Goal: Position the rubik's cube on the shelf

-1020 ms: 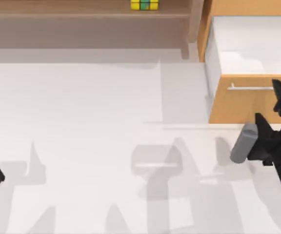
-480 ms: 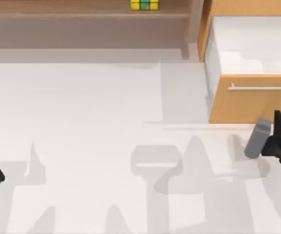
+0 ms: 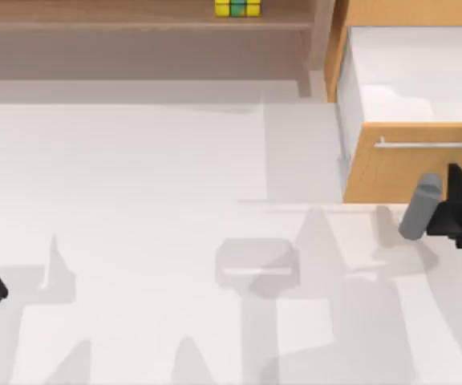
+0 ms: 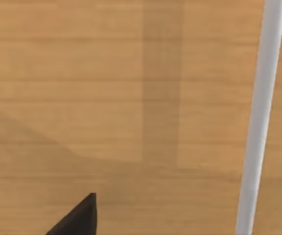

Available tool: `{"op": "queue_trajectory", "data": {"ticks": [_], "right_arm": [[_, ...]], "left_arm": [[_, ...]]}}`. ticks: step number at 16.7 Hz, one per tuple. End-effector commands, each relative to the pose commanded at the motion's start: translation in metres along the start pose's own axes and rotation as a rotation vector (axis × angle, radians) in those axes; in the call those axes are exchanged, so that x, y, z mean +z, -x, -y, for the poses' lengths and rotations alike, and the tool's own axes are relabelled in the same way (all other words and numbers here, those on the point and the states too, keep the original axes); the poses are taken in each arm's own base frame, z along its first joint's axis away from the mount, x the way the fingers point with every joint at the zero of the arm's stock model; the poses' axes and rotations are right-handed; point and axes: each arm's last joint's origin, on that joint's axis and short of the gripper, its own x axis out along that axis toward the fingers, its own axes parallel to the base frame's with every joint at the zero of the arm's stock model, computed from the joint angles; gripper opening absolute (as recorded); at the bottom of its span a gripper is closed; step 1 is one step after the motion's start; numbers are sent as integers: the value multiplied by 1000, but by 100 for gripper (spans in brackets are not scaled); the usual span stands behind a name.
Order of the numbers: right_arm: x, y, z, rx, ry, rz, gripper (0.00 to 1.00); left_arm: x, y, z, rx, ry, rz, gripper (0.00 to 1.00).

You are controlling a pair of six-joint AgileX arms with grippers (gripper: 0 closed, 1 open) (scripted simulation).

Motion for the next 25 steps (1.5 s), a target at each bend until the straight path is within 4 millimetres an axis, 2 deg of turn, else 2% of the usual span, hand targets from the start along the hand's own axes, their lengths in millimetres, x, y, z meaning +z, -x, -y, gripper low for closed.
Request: {"op": "queue_trajectory", "data": {"ticks": [4,17,25], "right_arm": [[0,-1,0,0,0,0,100],[0,-1,0,0,0,0,2],[0,-1,0,0,0,0,0]], "left_arm": [[0,0,0,0,0,0,100],[0,0,0,0,0,0,100],[0,0,0,0,0,0,100]]}}
